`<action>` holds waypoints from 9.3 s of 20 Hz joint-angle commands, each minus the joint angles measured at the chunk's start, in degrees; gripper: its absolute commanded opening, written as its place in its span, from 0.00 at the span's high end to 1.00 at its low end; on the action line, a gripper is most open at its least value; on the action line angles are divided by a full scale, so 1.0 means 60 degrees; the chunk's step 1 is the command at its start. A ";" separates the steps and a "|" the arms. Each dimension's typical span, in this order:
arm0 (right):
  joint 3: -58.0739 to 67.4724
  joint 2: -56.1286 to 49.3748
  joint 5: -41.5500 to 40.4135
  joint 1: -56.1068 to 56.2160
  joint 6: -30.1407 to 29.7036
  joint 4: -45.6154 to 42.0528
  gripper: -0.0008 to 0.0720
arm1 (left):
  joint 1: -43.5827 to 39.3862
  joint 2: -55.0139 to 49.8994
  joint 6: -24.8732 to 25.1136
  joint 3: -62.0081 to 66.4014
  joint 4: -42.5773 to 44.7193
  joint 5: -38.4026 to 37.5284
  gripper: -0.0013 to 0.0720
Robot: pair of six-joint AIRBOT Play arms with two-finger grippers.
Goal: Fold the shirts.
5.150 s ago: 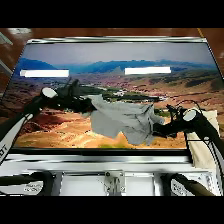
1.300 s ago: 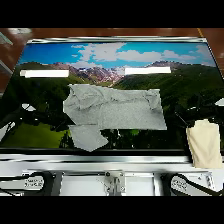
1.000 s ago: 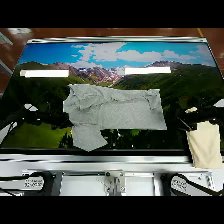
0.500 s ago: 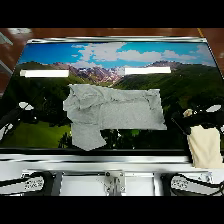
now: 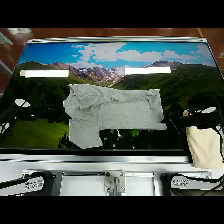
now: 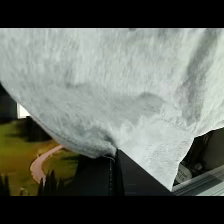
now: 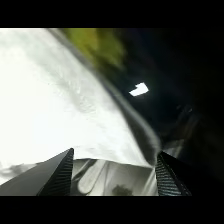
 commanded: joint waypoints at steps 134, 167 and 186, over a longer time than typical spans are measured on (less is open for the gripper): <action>-0.2572 0.2182 0.0277 0.0627 -0.1206 -0.0641 0.08 | 0.2506 0.0386 0.0539 -0.3060 0.1501 -0.1566 0.94; 0.4812 -0.1774 -0.3016 0.3009 -0.0492 -0.0674 0.91 | 0.1810 -0.3923 0.0076 0.5901 -0.0783 -0.1384 0.94; 0.4819 -0.3293 -0.2546 0.2248 -0.0656 0.2452 0.12 | 0.2116 -0.3770 -0.0302 0.6594 -0.0750 -0.3151 0.56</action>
